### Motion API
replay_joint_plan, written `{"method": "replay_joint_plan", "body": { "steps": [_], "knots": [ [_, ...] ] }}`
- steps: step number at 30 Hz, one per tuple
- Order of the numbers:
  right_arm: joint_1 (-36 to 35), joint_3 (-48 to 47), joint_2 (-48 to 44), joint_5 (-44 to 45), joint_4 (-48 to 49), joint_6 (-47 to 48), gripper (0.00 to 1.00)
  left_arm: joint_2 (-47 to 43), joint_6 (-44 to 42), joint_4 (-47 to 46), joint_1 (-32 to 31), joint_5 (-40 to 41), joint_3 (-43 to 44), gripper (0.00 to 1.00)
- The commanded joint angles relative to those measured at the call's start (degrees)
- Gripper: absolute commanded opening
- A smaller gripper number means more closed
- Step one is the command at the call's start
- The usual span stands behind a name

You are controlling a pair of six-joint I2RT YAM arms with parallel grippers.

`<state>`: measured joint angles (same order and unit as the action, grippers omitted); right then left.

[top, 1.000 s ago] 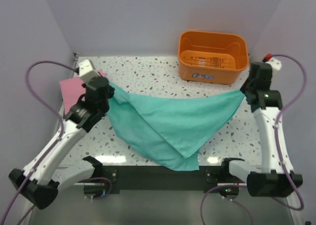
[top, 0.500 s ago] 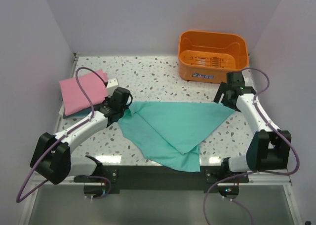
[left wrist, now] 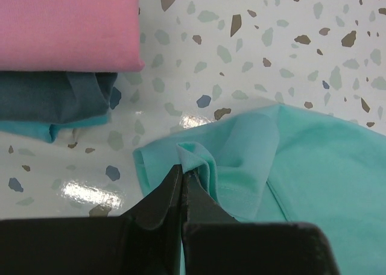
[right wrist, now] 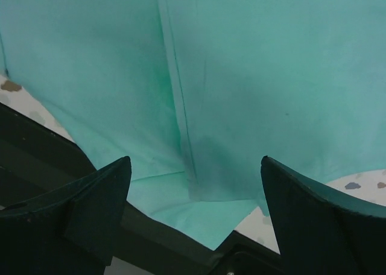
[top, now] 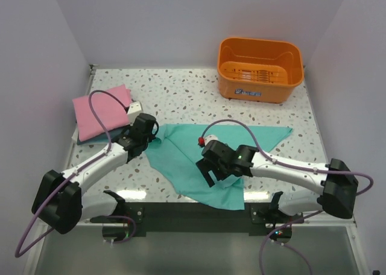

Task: Fold and stack the t-shirts
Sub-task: Flatten the tshirt out

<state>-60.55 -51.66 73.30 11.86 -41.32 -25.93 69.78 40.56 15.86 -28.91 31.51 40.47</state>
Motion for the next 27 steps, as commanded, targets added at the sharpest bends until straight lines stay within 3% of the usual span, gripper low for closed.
{"method": "replay_joint_plan", "body": {
  "steps": [1, 4, 8, 15, 18, 22, 25, 27],
  "knots": [
    [-2.7, 0.6, 4.4, 0.2, -2.8, -1.6, 0.9, -2.4, 1.8, -1.4, 0.3, -0.1, -1.2, 0.0],
    [-3.7, 0.2, 6.6, 1.1, -3.5, -2.2, 0.77, -3.4, 1.9, -1.1, 0.3, 0.0, -1.9, 0.0],
    [-4.0, 0.7, 6.9, 1.2, -3.9, -3.0, 0.53, -4.2, 1.9, -0.7, 0.3, 0.7, -2.2, 0.0],
    [-4.6, 3.6, 7.1, -2.0, -2.1, -2.0, 0.48, -4.5, 2.0, -0.6, 0.3, 1.5, -2.3, 0.0],
    [-4.7, 3.8, 7.7, -0.2, -3.2, -2.5, 0.38, -4.6, 1.9, -0.1, 0.3, 2.1, -2.2, 0.0],
    [-4.7, 2.8, 6.6, 3.2, -3.8, -3.9, 0.1, -5.0, 2.1, 0.1, 0.3, 2.0, -2.1, 0.0],
    [-4.6, 0.3, 3.0, 7.8, -6.7, -5.4, 0.0, -5.6, 1.5, 0.5, 0.3, 2.4, -1.2, 0.0],
    [-4.6, -2.1, 0.6, 13.3, -8.9, -8.0, 0.0, -6.0, 1.5, 1.9, 0.3, 3.5, -0.2, 0.0]
  ]
}}
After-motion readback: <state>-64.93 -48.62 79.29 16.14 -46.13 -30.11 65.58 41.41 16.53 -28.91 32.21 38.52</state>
